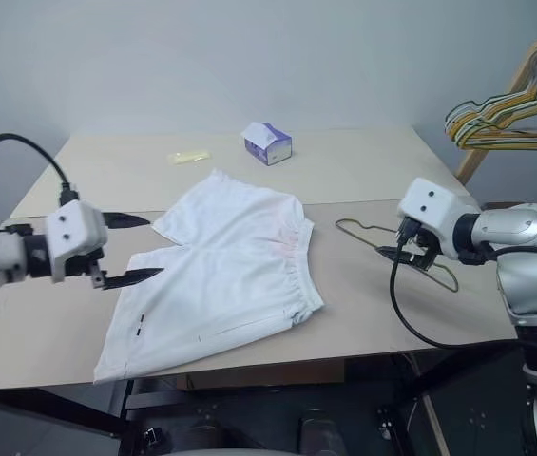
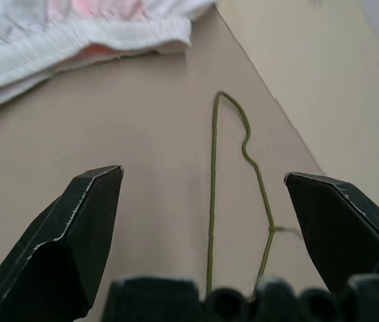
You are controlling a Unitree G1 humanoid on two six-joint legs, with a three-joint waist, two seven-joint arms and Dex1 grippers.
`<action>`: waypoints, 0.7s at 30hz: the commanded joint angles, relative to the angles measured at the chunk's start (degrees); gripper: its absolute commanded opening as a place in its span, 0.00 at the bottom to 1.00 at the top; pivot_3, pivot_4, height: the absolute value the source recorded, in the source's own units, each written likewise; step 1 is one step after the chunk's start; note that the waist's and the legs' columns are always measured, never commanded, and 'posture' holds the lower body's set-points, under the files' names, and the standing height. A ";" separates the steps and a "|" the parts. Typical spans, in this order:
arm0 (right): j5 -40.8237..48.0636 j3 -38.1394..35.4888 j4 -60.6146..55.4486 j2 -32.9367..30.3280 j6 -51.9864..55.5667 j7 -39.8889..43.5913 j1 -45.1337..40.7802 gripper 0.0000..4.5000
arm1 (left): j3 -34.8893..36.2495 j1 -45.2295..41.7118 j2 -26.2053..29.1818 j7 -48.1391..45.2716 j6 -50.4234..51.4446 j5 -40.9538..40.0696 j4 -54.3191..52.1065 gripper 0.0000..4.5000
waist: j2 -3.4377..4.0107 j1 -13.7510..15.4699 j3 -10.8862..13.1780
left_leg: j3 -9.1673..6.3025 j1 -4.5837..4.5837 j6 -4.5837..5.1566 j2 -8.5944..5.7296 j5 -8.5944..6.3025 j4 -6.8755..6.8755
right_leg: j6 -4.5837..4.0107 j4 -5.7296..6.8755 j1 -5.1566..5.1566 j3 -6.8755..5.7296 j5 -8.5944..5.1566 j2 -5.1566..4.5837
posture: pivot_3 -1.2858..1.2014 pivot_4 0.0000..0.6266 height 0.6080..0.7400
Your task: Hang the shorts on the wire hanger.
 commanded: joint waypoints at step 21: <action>-7.98 13.08 48.33 2.36 -8.99 9.31 -31.32 1.00 | -6.02 -12.25 -4.54 4.67 11.08 1.29 1.19 1.00 | 0.44 -2.06 9.05 | -0.08 -0.86 0.09 0.05 -0.01 0.09 | -0.06 0.04 -0.92 0.37 0.20 0.17 | 0.51 0.40 1.00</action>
